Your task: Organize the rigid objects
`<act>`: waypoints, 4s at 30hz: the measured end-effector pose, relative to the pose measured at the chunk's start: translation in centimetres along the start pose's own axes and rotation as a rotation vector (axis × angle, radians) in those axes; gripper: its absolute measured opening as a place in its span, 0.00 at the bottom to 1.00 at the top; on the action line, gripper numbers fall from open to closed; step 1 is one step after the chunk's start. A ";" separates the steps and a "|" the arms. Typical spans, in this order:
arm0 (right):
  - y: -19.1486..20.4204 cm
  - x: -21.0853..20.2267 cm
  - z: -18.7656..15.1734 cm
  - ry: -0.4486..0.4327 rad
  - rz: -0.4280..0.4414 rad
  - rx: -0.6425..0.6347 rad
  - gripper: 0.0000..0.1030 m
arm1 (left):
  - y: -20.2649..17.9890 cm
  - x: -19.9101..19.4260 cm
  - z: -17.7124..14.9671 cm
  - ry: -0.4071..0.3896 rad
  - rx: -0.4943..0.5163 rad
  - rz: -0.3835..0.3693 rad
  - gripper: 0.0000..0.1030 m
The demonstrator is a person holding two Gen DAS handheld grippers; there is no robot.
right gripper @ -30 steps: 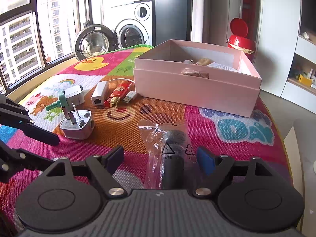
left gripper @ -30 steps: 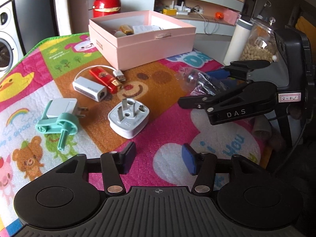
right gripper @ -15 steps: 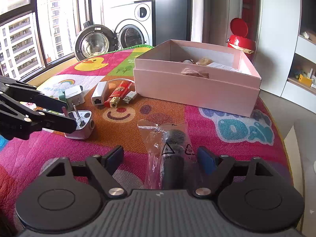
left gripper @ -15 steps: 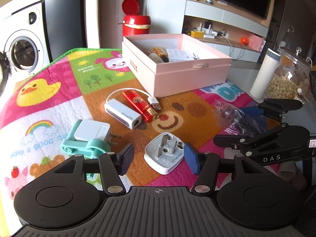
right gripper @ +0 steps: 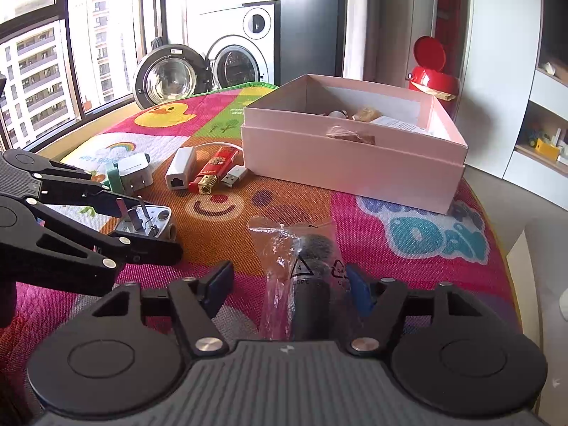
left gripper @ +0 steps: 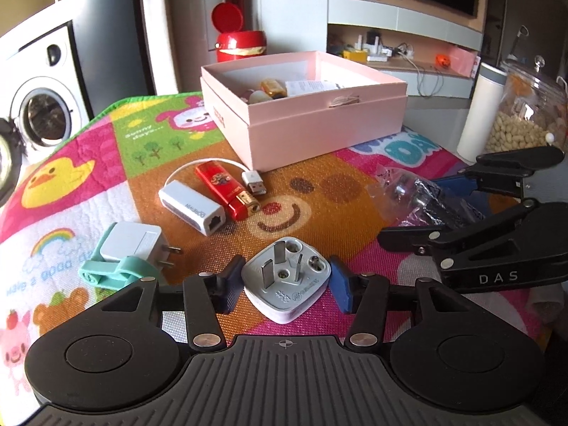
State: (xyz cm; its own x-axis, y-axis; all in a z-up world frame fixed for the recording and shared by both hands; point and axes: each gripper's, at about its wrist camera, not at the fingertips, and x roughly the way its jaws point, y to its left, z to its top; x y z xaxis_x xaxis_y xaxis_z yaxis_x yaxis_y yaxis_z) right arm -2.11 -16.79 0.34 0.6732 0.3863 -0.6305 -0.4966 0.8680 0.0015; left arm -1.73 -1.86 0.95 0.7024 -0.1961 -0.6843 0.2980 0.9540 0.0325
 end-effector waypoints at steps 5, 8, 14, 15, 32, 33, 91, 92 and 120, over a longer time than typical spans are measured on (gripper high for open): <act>-0.6 -1.0 0.7 0.048 0.047 -0.003 0.22 | 0.0 -0.8 -0.5 -0.032 -0.050 -0.098 0.53; -1.6 -1.6 1.1 0.058 0.069 0.029 0.21 | -0.1 -1.1 -0.5 -0.033 -0.056 -0.140 0.53; -2.8 -5.1 4.4 -0.052 0.071 0.007 0.20 | 1.1 -3.6 3.1 -0.155 -0.084 -0.173 0.53; -3.0 -6.0 5.6 -0.083 0.074 -0.004 0.20 | 1.4 -4.0 4.1 -0.179 -0.079 -0.175 0.53; -10.7 -2.0 18.8 -0.161 -0.108 0.083 0.54 | 8.2 2.4 16.9 -0.251 -0.323 -0.165 0.52; -10.5 -1.8 17.7 -0.144 -0.116 0.067 0.55 | 8.6 2.2 16.1 -0.248 -0.338 -0.158 0.52; -0.6 0.2 2.1 0.117 0.129 -0.017 0.60 | 5.2 -4.1 0.8 -0.119 -0.279 -0.128 0.51; -0.3 0.4 2.0 0.112 0.149 -0.012 0.72 | 4.8 -3.8 0.8 -0.109 -0.266 -0.140 0.51; -3.0 -1.2 3.9 -0.026 0.050 0.027 0.85 | 2.8 -1.5 1.8 -0.020 -0.289 -0.193 0.46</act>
State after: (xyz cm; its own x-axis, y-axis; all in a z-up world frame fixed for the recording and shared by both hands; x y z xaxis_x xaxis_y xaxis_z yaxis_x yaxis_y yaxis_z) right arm 0.78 -18.62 4.13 0.6622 0.4374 -0.6084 -0.5153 0.8553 0.0542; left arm -0.81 0.68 3.33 0.6642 -0.3810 -0.6432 0.2331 0.9231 -0.3060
